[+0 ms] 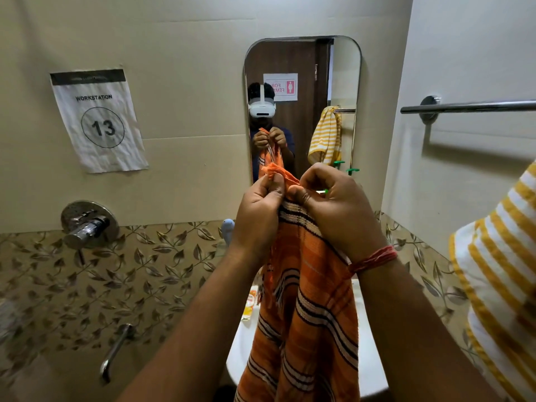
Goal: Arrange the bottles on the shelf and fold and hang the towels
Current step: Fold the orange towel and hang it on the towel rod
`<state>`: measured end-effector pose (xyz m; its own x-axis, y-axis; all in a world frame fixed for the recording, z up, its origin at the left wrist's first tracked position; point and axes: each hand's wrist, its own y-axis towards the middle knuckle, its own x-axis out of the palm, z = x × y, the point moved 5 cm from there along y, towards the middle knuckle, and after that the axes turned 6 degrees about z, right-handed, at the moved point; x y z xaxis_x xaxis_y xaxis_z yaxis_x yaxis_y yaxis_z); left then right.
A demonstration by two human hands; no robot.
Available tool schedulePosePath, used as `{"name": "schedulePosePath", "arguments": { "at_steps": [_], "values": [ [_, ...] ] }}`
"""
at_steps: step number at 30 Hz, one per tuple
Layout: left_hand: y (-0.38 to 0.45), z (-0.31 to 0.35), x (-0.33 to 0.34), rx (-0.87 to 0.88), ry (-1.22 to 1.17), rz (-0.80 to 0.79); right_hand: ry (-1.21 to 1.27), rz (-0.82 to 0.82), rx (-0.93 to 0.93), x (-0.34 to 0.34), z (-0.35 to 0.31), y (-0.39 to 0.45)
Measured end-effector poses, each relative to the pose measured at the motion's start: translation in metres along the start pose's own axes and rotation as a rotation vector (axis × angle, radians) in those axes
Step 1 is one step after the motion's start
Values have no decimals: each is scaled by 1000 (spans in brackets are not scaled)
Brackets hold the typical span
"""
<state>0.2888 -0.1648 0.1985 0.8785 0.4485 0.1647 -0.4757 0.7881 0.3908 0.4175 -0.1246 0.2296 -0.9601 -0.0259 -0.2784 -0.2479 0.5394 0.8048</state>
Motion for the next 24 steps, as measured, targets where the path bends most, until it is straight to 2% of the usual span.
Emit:
{"name": "schedulePosePath", "arguments": {
  "at_steps": [4,6,10,16,18,21,24],
  "values": [
    [-1,9,3,70,73,-27,-11,90,8,0,-3,-2],
    [2,14,1,95,60,4,32,79,19,4,-4,-4],
    [11,27,-8,131,59,123,122,-58,85,12,-1,-10],
    [38,50,-50,153,67,462,314,-275,289,9,20,-35],
    [43,52,-65,156,65,508,390,-297,365,7,29,-42],
    [43,51,-71,132,-24,382,437,-345,424,3,36,-47],
    [32,54,-53,119,-78,168,322,-418,351,12,34,-43]
  ]
}}
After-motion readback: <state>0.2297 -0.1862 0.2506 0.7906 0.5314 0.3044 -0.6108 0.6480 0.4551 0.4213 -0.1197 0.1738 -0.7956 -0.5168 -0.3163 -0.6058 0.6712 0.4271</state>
